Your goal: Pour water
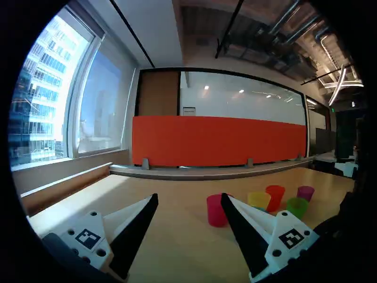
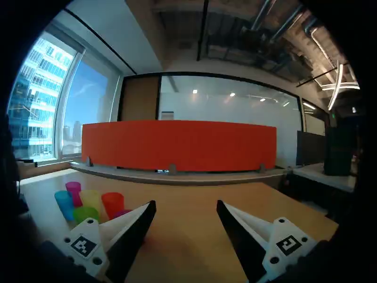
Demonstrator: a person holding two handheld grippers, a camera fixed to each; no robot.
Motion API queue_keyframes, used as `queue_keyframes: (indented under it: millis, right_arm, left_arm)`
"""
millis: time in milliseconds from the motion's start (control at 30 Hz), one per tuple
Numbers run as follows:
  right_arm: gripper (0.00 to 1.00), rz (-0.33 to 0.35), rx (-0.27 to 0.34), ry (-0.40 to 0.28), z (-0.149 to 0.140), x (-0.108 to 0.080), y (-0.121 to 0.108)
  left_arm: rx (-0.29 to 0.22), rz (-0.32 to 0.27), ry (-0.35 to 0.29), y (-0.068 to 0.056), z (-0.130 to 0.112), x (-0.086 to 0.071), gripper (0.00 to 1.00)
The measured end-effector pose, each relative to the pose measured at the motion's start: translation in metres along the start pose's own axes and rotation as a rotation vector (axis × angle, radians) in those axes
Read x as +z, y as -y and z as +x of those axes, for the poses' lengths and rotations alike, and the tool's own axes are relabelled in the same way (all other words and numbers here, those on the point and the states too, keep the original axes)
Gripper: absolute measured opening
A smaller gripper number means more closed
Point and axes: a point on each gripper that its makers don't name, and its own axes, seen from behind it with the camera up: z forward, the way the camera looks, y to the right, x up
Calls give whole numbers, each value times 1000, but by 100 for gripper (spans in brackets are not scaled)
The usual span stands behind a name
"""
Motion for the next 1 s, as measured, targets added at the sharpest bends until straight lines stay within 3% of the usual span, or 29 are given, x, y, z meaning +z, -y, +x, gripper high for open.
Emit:
queue_keyframes:
  millis: [167, 467, 767, 1000]
  right_arm:
    - [100, 23, 1, 13, 21, 0, 7]
    - [100, 61, 11, 41, 68, 2, 16]
    - [100, 142, 45, 52, 116, 2, 32]
    - [100, 241, 46, 64, 122, -2, 51]
  left_arm:
    - [-19, -28, 5, -1, 29, 3, 99]
    - [-8, -81, 37, -6, 78, 14, 99]
    - [-24, -199, 29, -22, 130, 23, 99]
    - [1, -284, 45, -32, 145, 21, 99]
